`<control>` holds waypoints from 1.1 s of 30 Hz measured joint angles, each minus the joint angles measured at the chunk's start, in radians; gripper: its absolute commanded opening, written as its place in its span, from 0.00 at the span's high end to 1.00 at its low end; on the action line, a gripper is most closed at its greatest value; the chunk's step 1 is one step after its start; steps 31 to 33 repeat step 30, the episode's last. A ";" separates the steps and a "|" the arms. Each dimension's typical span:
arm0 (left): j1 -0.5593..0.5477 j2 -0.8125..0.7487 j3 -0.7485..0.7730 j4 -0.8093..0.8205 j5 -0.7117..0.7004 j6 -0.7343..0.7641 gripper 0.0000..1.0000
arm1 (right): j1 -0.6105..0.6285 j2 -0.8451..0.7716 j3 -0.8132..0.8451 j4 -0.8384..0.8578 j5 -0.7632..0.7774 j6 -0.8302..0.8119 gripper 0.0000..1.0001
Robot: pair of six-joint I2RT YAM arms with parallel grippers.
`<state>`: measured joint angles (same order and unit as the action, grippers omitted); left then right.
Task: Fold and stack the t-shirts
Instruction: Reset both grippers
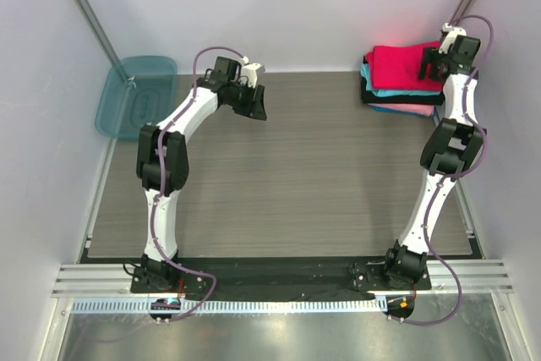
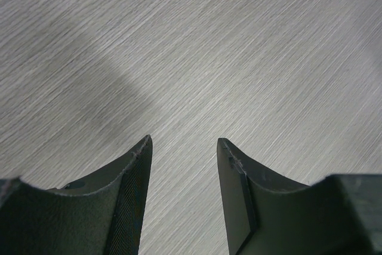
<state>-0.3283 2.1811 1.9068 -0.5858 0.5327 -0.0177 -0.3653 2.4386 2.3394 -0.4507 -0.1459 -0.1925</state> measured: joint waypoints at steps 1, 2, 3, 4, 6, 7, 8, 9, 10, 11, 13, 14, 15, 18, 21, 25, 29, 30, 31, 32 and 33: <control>0.000 0.000 0.000 -0.001 -0.001 0.003 0.51 | 0.007 -0.003 0.000 -0.001 0.011 -0.017 0.17; 0.000 0.000 0.000 -0.002 -0.001 0.006 0.51 | 0.012 -0.009 0.000 -0.003 0.025 -0.029 0.17; 0.000 0.000 0.001 -0.003 -0.004 0.010 0.51 | 0.017 -0.017 0.000 -0.008 0.045 -0.045 0.16; 0.000 0.000 0.002 -0.005 -0.010 0.017 0.51 | 0.026 -0.028 0.000 -0.013 0.071 -0.066 0.15; 0.000 0.000 0.006 -0.011 -0.025 0.033 0.51 | 0.047 -0.079 -0.031 -0.003 0.129 -0.104 0.13; 0.000 0.000 0.009 -0.012 -0.036 0.042 0.51 | 0.061 -0.117 -0.060 0.008 0.157 -0.123 0.11; 0.000 0.000 0.014 -0.014 -0.048 0.052 0.51 | 0.078 -0.164 -0.098 0.034 0.180 -0.144 0.11; 0.000 0.000 0.020 -0.016 -0.062 0.058 0.50 | 0.099 -0.221 -0.147 0.062 0.199 -0.166 0.10; 0.000 0.000 0.027 -0.018 -0.083 0.066 0.49 | 0.121 -0.275 -0.187 0.087 0.208 -0.184 0.06; -0.001 -0.003 0.035 -0.018 -0.114 0.075 0.47 | 0.146 -0.326 -0.223 0.114 0.213 -0.200 0.00; -0.001 -0.011 0.046 -0.018 -0.175 0.083 0.45 | 0.202 -0.424 -0.282 0.153 0.204 -0.217 0.00; -0.002 -0.019 0.052 -0.018 -0.225 0.085 0.33 | 0.224 -0.462 -0.309 0.172 0.185 -0.209 0.00; -0.002 -0.027 0.055 -0.015 -0.265 0.089 0.30 | 0.253 -0.508 -0.350 0.188 0.157 -0.188 0.00; 0.000 -0.058 0.056 -0.004 -0.394 0.082 0.13 | 0.328 -0.597 -0.470 0.217 0.074 -0.072 0.00; 0.007 -0.081 0.055 0.012 -0.509 0.065 0.05 | 0.385 -0.637 -0.614 0.237 0.054 0.077 0.00; 0.029 -0.115 0.028 0.031 -0.612 0.015 0.00 | 0.473 -0.647 -0.793 0.214 0.120 0.193 0.00; 0.054 -0.158 -0.024 0.036 -0.656 -0.018 0.00 | 0.543 -0.651 -0.863 0.177 0.167 0.246 0.00; 0.058 -0.169 -0.038 0.036 -0.660 -0.023 0.00 | 0.551 -0.657 -0.867 0.177 0.174 0.252 0.00; 0.058 -0.169 -0.038 0.036 -0.660 -0.023 0.00 | 0.551 -0.657 -0.867 0.177 0.174 0.252 0.00; 0.058 -0.169 -0.038 0.036 -0.660 -0.023 0.00 | 0.551 -0.657 -0.867 0.177 0.174 0.252 0.00; 0.058 -0.169 -0.038 0.036 -0.660 -0.023 0.00 | 0.551 -0.657 -0.867 0.177 0.174 0.252 0.00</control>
